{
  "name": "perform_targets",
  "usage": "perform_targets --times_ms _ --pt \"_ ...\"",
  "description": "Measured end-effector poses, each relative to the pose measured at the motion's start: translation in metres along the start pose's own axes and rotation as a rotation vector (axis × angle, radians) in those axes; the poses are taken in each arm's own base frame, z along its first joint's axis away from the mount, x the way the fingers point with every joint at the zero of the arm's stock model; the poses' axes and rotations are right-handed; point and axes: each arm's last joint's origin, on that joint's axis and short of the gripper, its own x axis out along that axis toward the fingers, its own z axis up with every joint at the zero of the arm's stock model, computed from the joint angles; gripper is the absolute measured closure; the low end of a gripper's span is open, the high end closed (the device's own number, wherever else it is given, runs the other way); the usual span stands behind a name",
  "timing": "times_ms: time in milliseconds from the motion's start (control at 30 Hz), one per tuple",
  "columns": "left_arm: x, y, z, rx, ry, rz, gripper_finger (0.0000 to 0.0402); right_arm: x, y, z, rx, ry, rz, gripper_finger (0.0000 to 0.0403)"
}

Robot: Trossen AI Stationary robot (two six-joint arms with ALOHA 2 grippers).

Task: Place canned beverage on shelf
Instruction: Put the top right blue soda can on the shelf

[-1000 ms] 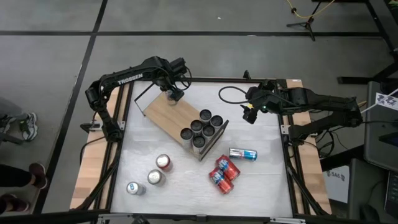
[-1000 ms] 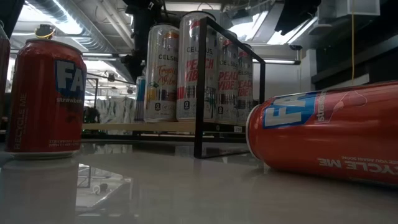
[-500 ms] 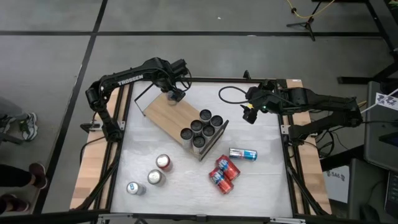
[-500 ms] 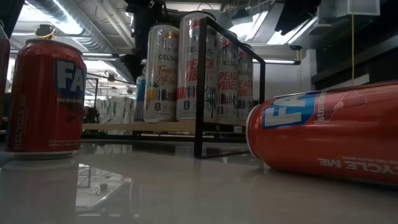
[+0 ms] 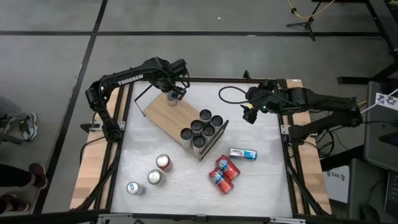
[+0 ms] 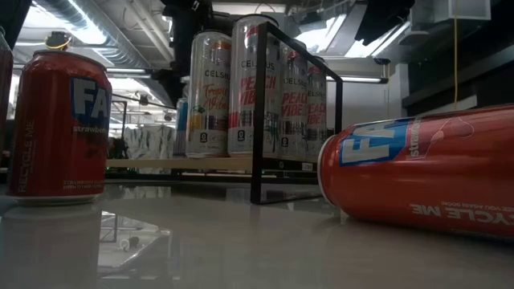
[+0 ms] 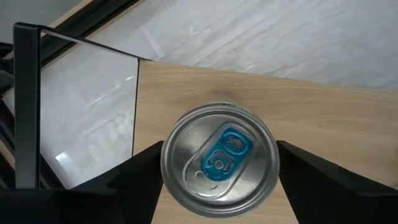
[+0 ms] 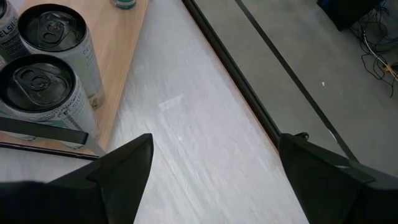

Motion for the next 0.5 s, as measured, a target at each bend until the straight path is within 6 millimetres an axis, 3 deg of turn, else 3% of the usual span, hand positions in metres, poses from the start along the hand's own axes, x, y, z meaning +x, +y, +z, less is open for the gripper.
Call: perform_targets --times_ms 300,500 --pt "-0.0005 0.0007 0.0007 0.054 -0.003 -0.003 0.018 -0.0001 0.0001 0.0 -0.001 0.0 0.0 0.0061" --pt "0.0005 0.007 0.0041 0.146 0.001 -0.005 0.0184 0.0 0.0001 0.0 -0.001 0.0 0.0 0.0061"
